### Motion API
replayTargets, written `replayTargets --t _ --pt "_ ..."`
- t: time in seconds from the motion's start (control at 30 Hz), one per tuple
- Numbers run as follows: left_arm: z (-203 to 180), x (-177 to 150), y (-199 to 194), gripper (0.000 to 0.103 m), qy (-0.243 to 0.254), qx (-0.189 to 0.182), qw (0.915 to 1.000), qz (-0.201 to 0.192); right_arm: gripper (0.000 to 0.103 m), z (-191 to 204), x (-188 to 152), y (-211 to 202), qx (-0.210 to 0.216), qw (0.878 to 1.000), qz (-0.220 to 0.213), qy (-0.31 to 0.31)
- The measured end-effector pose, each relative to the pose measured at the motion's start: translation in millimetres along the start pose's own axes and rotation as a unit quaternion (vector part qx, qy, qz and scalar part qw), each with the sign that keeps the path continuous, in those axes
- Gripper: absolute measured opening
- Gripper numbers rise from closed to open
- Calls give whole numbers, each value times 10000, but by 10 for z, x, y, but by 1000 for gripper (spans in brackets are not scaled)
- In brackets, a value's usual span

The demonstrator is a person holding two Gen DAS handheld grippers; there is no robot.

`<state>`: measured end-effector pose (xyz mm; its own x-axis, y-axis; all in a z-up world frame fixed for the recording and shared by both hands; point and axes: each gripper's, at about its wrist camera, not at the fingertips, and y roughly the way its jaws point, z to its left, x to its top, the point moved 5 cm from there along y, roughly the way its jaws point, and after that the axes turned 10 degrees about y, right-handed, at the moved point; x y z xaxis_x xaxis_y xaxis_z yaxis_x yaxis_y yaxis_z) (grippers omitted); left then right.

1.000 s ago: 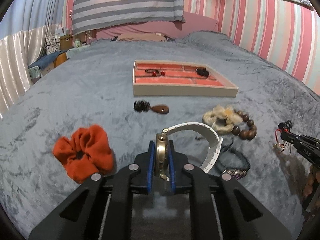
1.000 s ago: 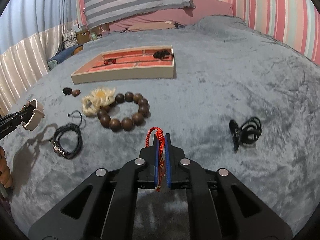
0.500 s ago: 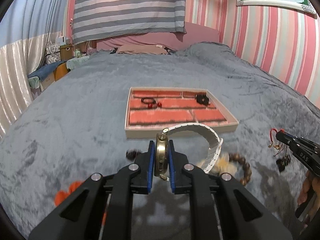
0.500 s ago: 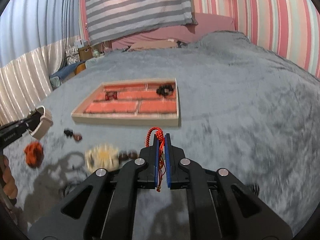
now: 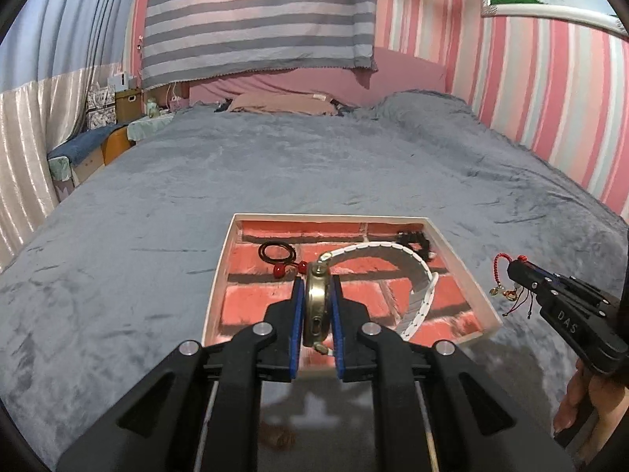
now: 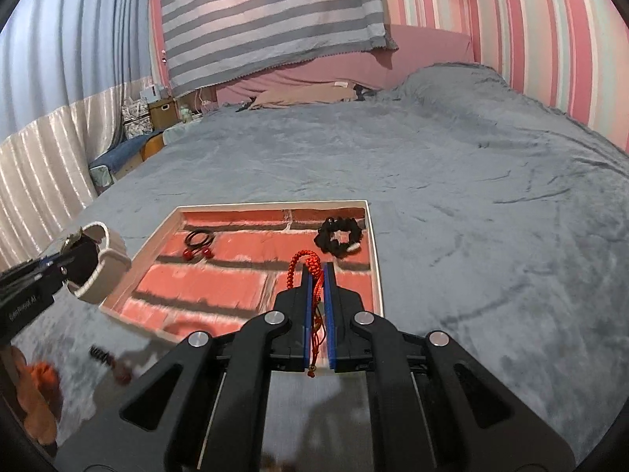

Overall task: Organize jewelry
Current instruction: 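Carry both items into the tray and open both tools to release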

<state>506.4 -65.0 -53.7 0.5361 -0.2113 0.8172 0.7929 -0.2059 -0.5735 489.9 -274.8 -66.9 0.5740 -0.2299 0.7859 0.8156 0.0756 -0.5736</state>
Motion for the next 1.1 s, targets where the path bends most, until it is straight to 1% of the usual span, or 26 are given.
replayTargets --t 0.13,0.27,0.33,0.43,0.5,0.7,0.83,0.93,1.03,1.07,1.1 --pt "43 1 468 13 -129 41 9995 296 6 -8 65 446 -100 9999 111 74" --pt "90 -71 896 13 -126 147 9978 637 6 -38 40 877 -274 9991 321 26" --pt "117 -105 1030 13 -128 195 9970 736 6 -65 27 1010 -309 9985 438 59" --pt "186 -154 1214 13 -259 191 9953 914 6 -90 1 1164 -360 9977 562 62" --pt "201 -178 1315 13 -239 255 9942 1016 6 -90 4 1245 -433 9970 647 15" --pt "211 -238 1472 14 -249 263 9910 1288 7 -115 -46 1423 -602 9941 906 -2" --pt "180 -228 1488 14 -108 314 9904 1341 7 -130 -76 1467 -640 9929 1000 -13" --pt "180 -231 1481 17 -115 323 9906 1325 8 -135 -116 1512 -669 9906 1192 8" --pt "171 -228 1481 18 -100 313 9901 1364 10 -129 -147 1521 -680 9900 1239 -3" --pt "174 -225 1480 20 -78 343 9899 1376 11 -120 -148 1517 -670 9898 1257 -17" --pt "175 -216 1472 27 -71 362 9899 1368 14 -111 -149 1515 -660 9897 1271 -39"
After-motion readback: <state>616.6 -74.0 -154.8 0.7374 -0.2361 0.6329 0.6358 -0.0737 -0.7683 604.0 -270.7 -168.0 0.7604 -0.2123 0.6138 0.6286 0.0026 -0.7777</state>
